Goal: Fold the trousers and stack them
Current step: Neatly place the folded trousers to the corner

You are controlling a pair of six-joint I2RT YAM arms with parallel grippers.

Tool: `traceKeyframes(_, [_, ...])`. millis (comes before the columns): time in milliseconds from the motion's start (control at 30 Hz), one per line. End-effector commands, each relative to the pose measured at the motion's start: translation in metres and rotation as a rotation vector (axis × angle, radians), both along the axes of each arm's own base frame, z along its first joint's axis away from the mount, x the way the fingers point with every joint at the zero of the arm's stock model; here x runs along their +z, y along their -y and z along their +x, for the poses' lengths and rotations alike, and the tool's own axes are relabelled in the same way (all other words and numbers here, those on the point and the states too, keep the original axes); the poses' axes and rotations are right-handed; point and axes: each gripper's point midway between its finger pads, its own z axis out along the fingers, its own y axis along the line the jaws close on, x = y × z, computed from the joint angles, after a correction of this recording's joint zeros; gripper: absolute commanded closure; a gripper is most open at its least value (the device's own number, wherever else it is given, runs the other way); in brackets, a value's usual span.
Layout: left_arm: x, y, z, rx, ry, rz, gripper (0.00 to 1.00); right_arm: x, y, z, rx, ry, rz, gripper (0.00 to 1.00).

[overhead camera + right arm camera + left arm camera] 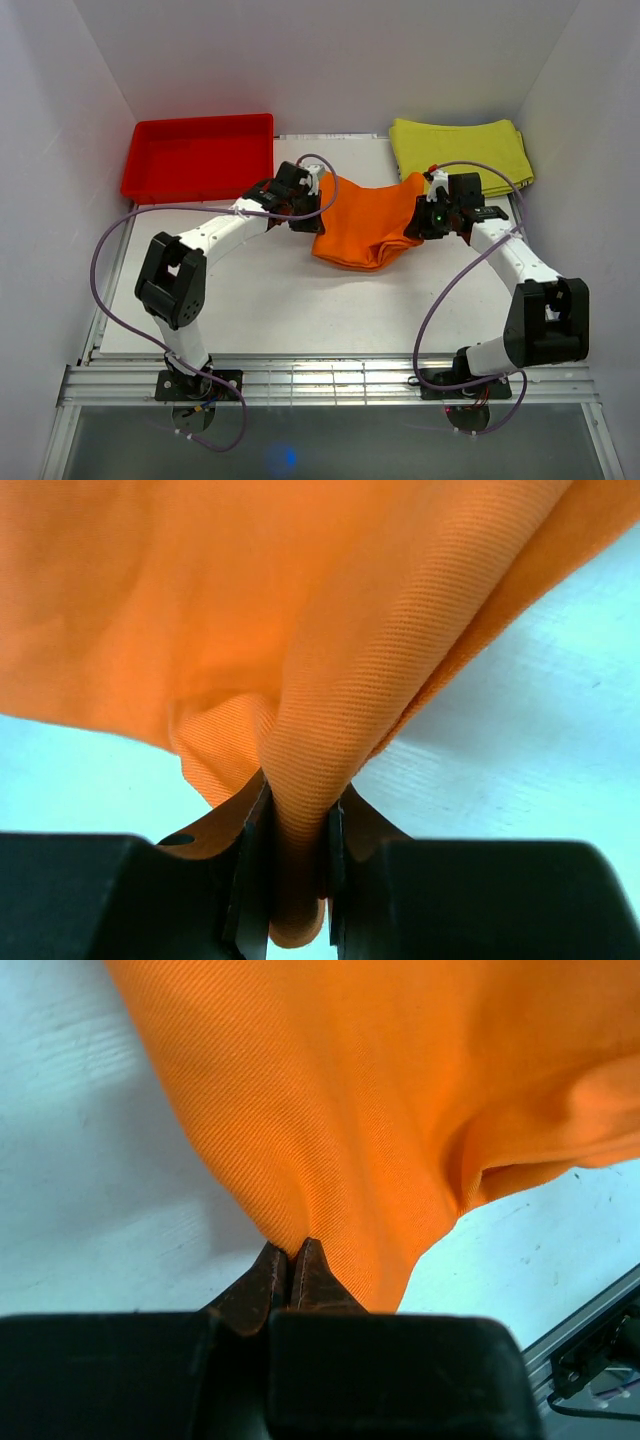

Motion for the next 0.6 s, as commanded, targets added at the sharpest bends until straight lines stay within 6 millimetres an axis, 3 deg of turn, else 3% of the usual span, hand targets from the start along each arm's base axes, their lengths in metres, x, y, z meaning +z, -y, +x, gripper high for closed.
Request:
traceKeyframes(0, [0.046,0.002,0.02,-0.029,0.152,0.008,1.0,0.047,0.024,0.028,0.032,0.238,-0.186,0.92])
traceKeyframes(333, [0.15,0.042,0.039,-0.1,0.408,-0.141,1.0,0.138,0.036,0.056,0.046,0.556,-0.29,0.92])
traceKeyframes(367, [0.161,0.046,0.041,-0.107,0.439,-0.156,1.0,0.151,0.039,0.062,0.032,0.594,-0.296,0.92])
traceKeyframes(467, [0.185,0.061,0.05,-0.142,0.541,-0.202,1.0,0.166,0.052,0.075,-0.002,0.636,-0.318,0.92])
traceKeyframes(533, [0.186,0.074,0.066,-0.157,0.586,-0.22,1.0,0.186,0.069,0.089,-0.048,0.688,-0.334,0.92])
traceKeyframes(567, [0.205,0.08,0.075,-0.156,0.635,-0.24,1.0,0.186,0.075,0.098,-0.058,0.691,-0.344,0.92])
